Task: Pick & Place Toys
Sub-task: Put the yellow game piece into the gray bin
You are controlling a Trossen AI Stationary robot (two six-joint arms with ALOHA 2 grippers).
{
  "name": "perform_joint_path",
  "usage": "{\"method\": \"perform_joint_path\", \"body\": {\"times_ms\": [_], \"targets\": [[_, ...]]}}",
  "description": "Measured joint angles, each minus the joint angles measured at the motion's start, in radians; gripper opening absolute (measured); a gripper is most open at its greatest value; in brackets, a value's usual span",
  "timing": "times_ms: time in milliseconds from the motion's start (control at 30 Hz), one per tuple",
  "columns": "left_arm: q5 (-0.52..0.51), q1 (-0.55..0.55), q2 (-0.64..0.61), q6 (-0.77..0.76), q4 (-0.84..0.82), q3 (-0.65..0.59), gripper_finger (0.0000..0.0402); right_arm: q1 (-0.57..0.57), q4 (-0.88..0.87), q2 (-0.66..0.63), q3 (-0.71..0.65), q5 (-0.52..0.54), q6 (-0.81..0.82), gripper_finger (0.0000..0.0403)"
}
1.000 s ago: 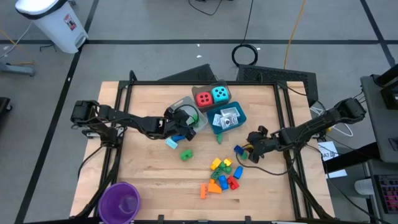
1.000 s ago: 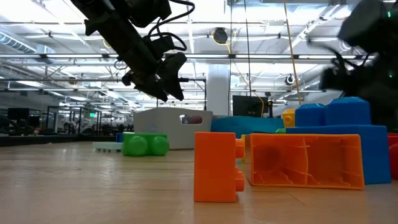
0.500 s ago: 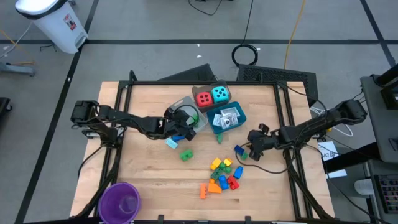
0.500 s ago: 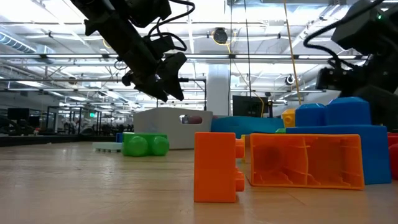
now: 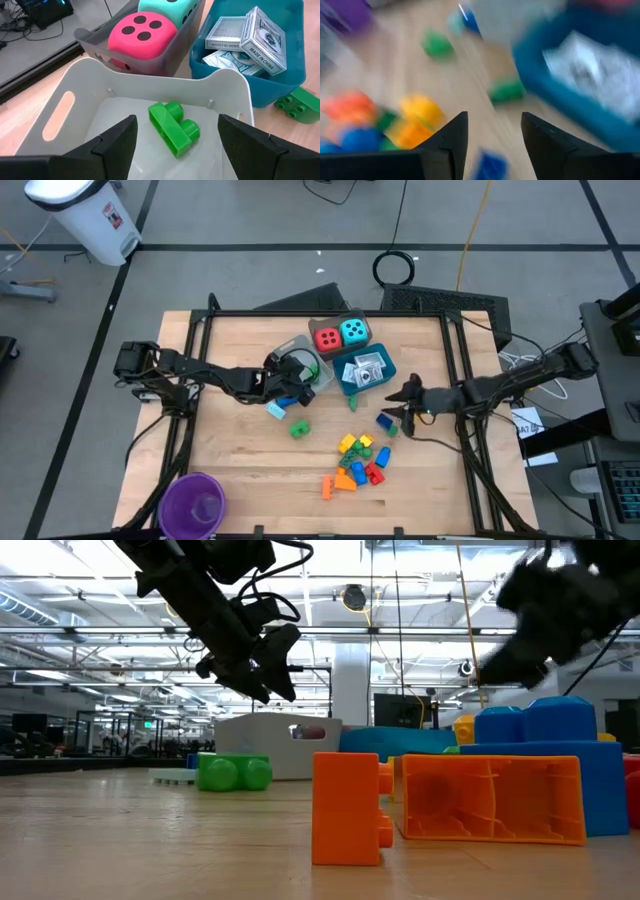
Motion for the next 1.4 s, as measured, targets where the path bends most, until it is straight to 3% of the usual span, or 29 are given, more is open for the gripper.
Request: {"method": "perform_joint_path", "body": {"times_ms": [133, 267, 333, 400, 500, 600, 733, 867, 1033, 1400], "targets": [[0.000, 0.000, 0.000, -0.020, 0.000, 0.000, 0.0280, 0.001, 0.316, -0.005, -0.065, -0.095, -0.126, 0.0155], [0.000, 0.000, 0.000, -0.023, 0.000, 0.000, 0.0280, 0.007, 0.609, 0.004, -0.125, -0.266, -0.128, 0.0155], [0.000, 0.000, 0.000, -0.021, 0.000, 0.000, 0.0280, 0.031, 0.670, 0.008, -0.131, -0.322, -0.113, 0.0155], [0.000, 0.000, 0.000, -0.020, -0.001, 0.000, 0.0280, 0.071, 0.654, 0.007, -0.116, -0.314, -0.134, 0.0156], [0.000, 0.000, 0.000, -0.020, -0.001, 0.000, 0.0280, 0.149, 0.491, 0.007, -0.055, -0.181, -0.208, 0.0170], [0.000, 0.000, 0.000, -0.020, -0.001, 0.000, 0.0280, 0.227, 0.206, 0.010, 0.040, 0.020, -0.213, 0.0202], [0.000, 0.000, 0.000, -0.020, -0.002, 0.000, 0.0280, 0.295, -0.267, 0.033, 0.180, 0.232, -0.032, 0.0252], [0.004, 0.000, 0.000, -0.020, -0.003, 0.000, 0.0280, 0.302, -0.673, 0.057, 0.262, 0.240, 0.335, 0.0276], [0.038, 0.000, 0.000, -0.024, -0.003, 0.000, 0.0280, 0.302, -0.957, 0.067, 0.254, 0.227, 0.625, 0.0275], [0.051, 0.000, 0.000, -0.022, -0.003, 0.000, 0.0280, 0.298, -1.001, 0.067, 0.164, 0.184, 0.733, 0.0254]]}}
